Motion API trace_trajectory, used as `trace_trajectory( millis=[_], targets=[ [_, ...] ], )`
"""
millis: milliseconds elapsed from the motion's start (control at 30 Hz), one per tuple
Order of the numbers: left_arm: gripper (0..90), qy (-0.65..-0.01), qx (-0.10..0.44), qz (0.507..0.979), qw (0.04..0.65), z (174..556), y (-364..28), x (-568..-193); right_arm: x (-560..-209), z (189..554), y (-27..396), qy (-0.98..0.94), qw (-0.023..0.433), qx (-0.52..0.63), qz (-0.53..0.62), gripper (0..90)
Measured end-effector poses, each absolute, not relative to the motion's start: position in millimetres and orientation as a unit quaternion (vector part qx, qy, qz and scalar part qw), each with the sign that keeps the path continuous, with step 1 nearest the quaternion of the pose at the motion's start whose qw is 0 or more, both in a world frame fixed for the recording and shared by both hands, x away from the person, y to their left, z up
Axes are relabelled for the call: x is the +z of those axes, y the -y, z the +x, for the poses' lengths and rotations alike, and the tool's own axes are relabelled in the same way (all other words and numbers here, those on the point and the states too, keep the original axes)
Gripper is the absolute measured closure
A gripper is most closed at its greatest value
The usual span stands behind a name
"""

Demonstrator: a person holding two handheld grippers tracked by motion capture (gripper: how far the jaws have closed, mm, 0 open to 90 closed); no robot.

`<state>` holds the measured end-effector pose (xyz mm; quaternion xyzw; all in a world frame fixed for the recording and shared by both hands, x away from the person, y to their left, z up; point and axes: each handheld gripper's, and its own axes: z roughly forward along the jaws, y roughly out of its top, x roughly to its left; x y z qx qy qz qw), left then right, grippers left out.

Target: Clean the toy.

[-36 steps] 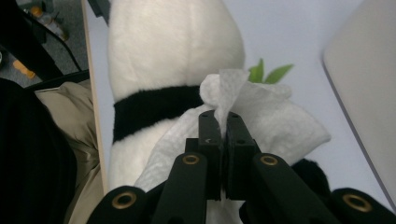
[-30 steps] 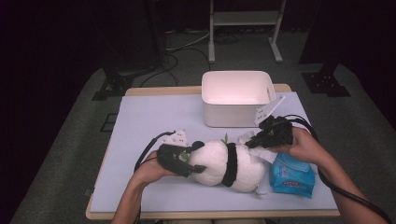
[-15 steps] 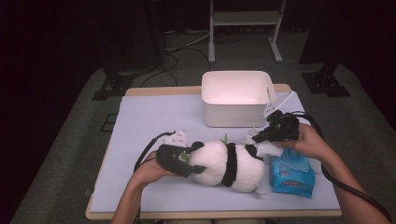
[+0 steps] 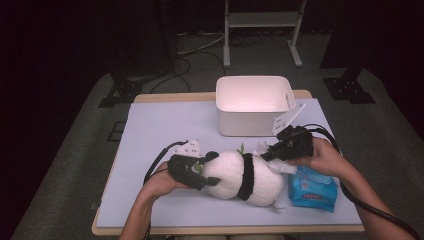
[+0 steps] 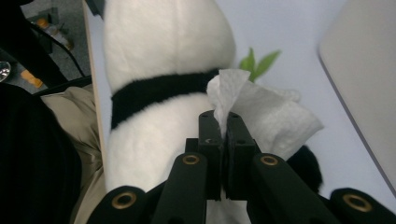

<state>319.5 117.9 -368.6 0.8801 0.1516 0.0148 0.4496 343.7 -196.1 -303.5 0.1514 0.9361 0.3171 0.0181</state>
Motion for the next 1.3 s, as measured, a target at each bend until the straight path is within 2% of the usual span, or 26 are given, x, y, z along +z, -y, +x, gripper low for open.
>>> trace_trajectory(
  millis=[433, 867, 1067, 1300],
  targets=[
    [30.9, -0.154, 0.021, 0.878, 0.453, 320, -122, -364, -299, 340, 153, -0.946, 0.008, 0.307, 0.107, 86.8],
    [30.6, -0.151, 0.015, 0.874, 0.461, 320, -119, -364, -313, 336, 194, -0.933, 0.003, 0.330, 0.142, 87.0],
    [19.5, -0.163, 0.007, 0.871, 0.463, 323, -117, -366, -318, 334, 198, -0.931, 0.006, 0.335, 0.146, 87.1],
    [10.6, -0.179, -0.018, 0.864, 0.471, 327, -121, -368, -322, 331, 204, -0.928, 0.007, 0.343, 0.144, 87.0]
  ],
)
